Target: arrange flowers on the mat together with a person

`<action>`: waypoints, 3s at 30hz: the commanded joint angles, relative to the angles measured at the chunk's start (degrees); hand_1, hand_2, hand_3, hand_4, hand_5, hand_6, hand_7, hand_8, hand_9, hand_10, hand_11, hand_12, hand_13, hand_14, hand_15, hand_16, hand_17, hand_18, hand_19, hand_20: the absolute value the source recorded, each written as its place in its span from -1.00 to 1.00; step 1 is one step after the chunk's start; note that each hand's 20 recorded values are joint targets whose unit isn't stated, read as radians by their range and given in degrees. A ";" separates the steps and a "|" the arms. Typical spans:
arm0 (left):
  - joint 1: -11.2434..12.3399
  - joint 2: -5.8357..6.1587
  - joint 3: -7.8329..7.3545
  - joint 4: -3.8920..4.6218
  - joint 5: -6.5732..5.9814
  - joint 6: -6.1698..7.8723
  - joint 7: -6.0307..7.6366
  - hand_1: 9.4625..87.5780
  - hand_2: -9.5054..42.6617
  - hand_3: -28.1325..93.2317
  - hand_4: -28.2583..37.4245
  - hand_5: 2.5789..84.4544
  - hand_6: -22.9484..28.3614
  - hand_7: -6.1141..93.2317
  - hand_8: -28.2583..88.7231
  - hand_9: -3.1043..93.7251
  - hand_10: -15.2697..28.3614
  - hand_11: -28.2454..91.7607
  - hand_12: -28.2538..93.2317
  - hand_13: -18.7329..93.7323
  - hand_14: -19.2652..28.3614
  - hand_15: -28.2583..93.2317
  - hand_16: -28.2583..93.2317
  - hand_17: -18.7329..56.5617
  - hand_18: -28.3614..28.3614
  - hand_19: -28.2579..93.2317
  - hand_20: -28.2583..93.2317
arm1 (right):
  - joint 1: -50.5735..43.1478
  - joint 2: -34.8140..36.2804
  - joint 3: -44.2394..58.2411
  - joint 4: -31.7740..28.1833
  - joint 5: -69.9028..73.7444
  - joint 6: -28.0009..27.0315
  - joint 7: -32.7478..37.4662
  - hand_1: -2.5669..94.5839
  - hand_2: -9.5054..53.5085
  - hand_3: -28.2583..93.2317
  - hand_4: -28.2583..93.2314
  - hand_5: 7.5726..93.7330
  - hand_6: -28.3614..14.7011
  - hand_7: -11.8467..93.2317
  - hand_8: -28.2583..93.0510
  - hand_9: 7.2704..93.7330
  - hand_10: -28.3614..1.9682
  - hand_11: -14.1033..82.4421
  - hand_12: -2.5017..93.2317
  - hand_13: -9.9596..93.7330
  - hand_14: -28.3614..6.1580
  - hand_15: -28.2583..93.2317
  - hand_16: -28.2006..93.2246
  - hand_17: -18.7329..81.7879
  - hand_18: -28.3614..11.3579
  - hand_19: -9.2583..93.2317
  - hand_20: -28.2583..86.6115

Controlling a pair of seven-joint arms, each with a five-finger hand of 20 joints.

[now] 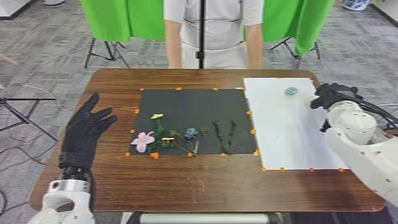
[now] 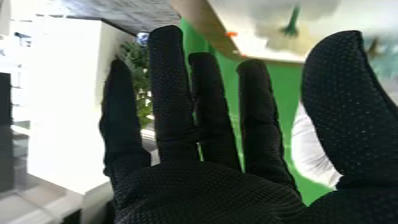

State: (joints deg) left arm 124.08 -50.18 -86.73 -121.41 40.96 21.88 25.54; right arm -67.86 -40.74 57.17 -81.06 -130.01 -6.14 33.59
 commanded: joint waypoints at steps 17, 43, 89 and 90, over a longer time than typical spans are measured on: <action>-1.74 -1.77 0.56 0.67 0.85 -2.00 -1.51 -0.71 -0.55 0.75 -1.00 -0.33 0.00 -0.67 -0.66 -0.25 0.51 -0.09 -0.35 -0.26 0.84 0.35 -0.68 -0.70 0.78 0.24 -0.26 | 4.49 -3.36 -7.82 5.93 -10.69 1.43 -4.05 0.14 -1.00 0.49 -1.00 0.42 0.71 -0.32 -0.66 0.58 0.69 -0.47 -0.39 0.42 0.42 0.26 -0.16 -0.24 -0.52 0.34 -0.18; 0.08 -1.89 -1.41 -0.18 0.52 -1.92 -2.60 -0.71 -0.55 0.76 -1.00 -0.32 0.02 -0.67 -0.66 -0.25 0.51 -0.10 -0.36 -0.26 0.84 0.35 -0.69 -0.71 0.78 0.24 -0.26 | 1.83 -4.45 -16.63 -16.96 -11.13 19.34 -14.99 0.23 -1.00 0.54 -1.00 0.72 0.61 -0.39 -0.56 0.92 0.72 -0.45 -0.13 0.62 0.56 0.36 -0.05 -0.20 -0.21 0.48 -0.15; 1.53 -1.60 -2.04 -0.66 0.18 -0.65 -2.29 -0.67 -0.53 0.76 -1.00 -0.32 0.03 -0.68 -0.66 -0.25 0.51 -0.09 -0.36 -0.26 0.83 0.35 -0.69 -0.71 0.77 0.24 -0.27 | 3.72 -2.81 -17.98 -22.41 -10.30 12.74 -17.67 -0.32 -1.00 0.74 -1.00 0.33 0.59 -0.44 -0.77 0.44 0.24 -0.02 -0.55 0.34 0.11 0.47 -0.25 -0.35 -0.43 0.37 -0.07; 1.46 -1.68 -2.06 -0.63 0.37 -0.65 -2.28 -0.67 -0.53 0.76 -1.00 -0.32 0.03 -0.68 -0.66 -0.25 0.51 -0.09 -0.36 -0.26 0.83 0.35 -0.69 -0.71 0.77 0.24 -0.27 | 2.15 -2.63 -15.36 -23.81 -6.34 12.61 -18.08 -0.36 -1.00 0.74 -1.00 0.29 0.55 -0.44 -0.77 0.41 0.20 -0.04 -0.56 0.33 0.10 0.47 -0.26 -0.36 -0.45 0.37 -0.08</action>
State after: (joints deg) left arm 124.48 -51.20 -88.45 -121.91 41.00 20.65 23.07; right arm -62.36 -45.98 33.23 -98.31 -146.07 5.28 15.05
